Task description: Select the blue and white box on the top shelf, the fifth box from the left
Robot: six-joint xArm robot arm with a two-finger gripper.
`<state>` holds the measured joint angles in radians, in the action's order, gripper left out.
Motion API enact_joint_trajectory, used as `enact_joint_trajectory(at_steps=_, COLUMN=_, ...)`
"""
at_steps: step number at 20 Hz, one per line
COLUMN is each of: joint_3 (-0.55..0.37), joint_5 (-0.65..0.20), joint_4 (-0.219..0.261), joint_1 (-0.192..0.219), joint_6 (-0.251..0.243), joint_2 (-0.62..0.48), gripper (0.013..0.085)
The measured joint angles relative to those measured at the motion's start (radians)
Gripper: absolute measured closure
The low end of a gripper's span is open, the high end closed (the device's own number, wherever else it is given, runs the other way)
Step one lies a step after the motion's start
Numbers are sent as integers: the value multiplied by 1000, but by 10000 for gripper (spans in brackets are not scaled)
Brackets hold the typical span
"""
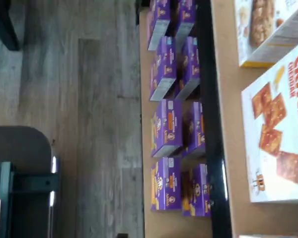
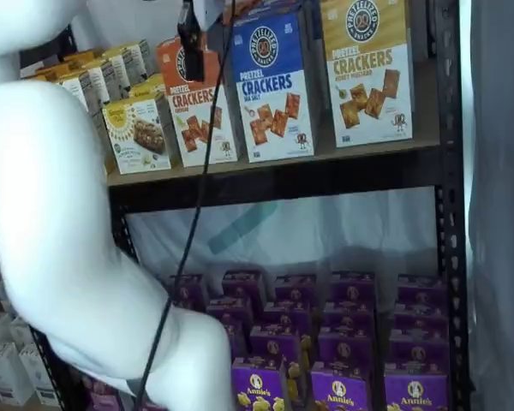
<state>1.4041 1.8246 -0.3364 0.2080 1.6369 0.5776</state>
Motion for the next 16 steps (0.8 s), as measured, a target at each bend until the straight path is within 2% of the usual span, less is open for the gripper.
enact_joint_trajectory(at_steps=10, joint_3=37, joint_5=-74, joint_4=-103, joint_1=70, joint_6=19, joint_2=-23, gripper=130)
enact_joint_trajectory(at_steps=16, joint_3=79, joint_5=-89, joint_4=-126, joint_1=90, joint_6=29, joint_2=-67, gripper=130)
